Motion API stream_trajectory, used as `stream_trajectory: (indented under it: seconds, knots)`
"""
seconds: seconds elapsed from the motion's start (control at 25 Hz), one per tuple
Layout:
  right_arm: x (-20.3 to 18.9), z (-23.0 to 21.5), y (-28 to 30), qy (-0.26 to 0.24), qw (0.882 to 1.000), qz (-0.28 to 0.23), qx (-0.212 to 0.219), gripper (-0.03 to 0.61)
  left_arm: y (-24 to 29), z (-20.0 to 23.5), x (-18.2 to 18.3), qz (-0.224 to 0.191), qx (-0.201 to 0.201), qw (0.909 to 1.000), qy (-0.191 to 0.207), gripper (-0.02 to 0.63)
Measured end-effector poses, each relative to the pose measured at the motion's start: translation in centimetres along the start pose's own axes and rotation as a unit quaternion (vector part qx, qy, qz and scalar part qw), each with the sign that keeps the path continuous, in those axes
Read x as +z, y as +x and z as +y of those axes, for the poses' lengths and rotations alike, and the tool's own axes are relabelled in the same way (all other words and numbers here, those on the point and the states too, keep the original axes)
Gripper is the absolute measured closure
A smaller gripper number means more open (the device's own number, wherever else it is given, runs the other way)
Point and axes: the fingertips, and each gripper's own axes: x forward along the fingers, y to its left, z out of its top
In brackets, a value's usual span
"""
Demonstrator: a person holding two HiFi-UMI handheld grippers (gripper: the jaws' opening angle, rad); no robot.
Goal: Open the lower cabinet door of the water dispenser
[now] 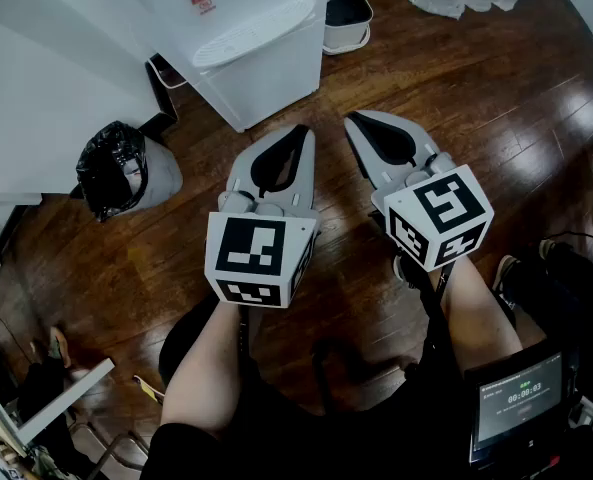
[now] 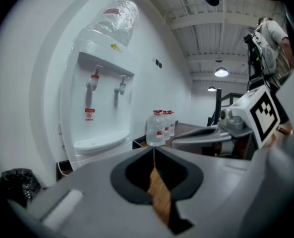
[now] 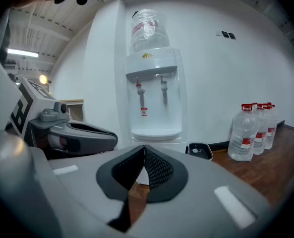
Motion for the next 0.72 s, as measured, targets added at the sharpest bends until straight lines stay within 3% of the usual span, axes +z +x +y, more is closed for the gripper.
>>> stream_trajectory:
  seconds: [0.4,0.72]
  knots:
    - [0.6,-0.1,1.0,-0.026,1.0,-0.001,0.006,0.574,0.2,0.6,0.6,-0.006,0.003,1.0,0.003,0.586]
    - [0.7,-1.5,4.3,-0.021,0.999,0.011,0.021,0.526,2.1,2.3,-0.2,0.015,0.011,0.9996,0.019,0.514]
